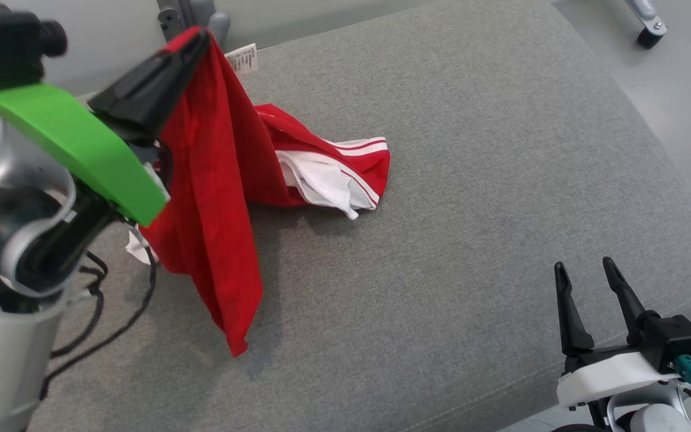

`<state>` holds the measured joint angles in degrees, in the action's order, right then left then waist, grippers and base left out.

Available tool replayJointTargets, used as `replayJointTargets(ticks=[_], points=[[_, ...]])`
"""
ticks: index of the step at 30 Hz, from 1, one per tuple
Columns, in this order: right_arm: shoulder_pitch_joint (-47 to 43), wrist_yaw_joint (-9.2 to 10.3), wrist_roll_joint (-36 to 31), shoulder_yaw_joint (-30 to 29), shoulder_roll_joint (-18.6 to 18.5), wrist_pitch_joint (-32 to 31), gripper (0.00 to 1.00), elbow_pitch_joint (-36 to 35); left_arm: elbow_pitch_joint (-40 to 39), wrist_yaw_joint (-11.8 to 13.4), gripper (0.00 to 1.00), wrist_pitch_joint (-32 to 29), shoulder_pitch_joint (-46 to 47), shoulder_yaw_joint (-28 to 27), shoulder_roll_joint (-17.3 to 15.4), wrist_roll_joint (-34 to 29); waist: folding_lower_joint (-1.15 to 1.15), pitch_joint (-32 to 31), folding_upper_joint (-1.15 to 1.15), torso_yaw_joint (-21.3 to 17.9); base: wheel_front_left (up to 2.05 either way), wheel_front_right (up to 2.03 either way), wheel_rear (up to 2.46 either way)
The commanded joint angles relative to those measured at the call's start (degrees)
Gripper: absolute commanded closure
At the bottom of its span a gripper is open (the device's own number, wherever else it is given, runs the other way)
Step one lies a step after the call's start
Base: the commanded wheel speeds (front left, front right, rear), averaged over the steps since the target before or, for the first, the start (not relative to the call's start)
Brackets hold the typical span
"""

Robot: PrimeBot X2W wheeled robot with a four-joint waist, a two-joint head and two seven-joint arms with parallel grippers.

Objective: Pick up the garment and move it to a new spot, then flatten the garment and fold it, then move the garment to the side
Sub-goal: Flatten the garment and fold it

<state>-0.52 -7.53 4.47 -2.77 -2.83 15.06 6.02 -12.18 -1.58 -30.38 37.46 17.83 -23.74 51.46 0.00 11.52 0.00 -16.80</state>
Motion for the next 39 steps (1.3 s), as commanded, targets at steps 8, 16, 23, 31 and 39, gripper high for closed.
replayJointTargets(ticks=[8,16,23,31,39], points=[[0.8,0.08,1.4,-0.7,-0.1,0.2,0.0,-0.1,-0.6,-1.7,1.0,-5.3,9.3,-1.9,-5.0,0.5,0.0,0.6,0.0,0.1,0.0,0.0,0.0],[0.1,0.08,1.0,-1.2,-0.1,0.2,0.0,-0.2,-13.7,-2.4,1.0,-9.9,-15.5,-0.3,-12.0,8.6,0.0,2.5,0.0,2.2,0.0,0.0,0.0],[1.1,0.08,0.0,-1.1,-0.1,0.2,0.0,-0.1,-15.3,-1.1,1.0,-5.4,-37.7,3.9,-11.4,9.8,0.0,3.0,0.0,5.6,0.0,0.0,0.0],[2.0,0.08,-2.2,-0.7,-0.1,0.2,0.0,0.6,3.1,-0.6,1.0,-0.1,-45.7,6.6,-12.6,3.0,0.0,1.9,0.0,9.7,0.0,0.0,0.0],[1.8,0.08,-2.5,-0.1,-0.1,0.2,0.0,0.7,10.0,4.7,1.0,7.7,-40.9,0.1,-15.8,-4.2,0.0,1.5,0.0,10.2,0.0,0.0,0.0]])
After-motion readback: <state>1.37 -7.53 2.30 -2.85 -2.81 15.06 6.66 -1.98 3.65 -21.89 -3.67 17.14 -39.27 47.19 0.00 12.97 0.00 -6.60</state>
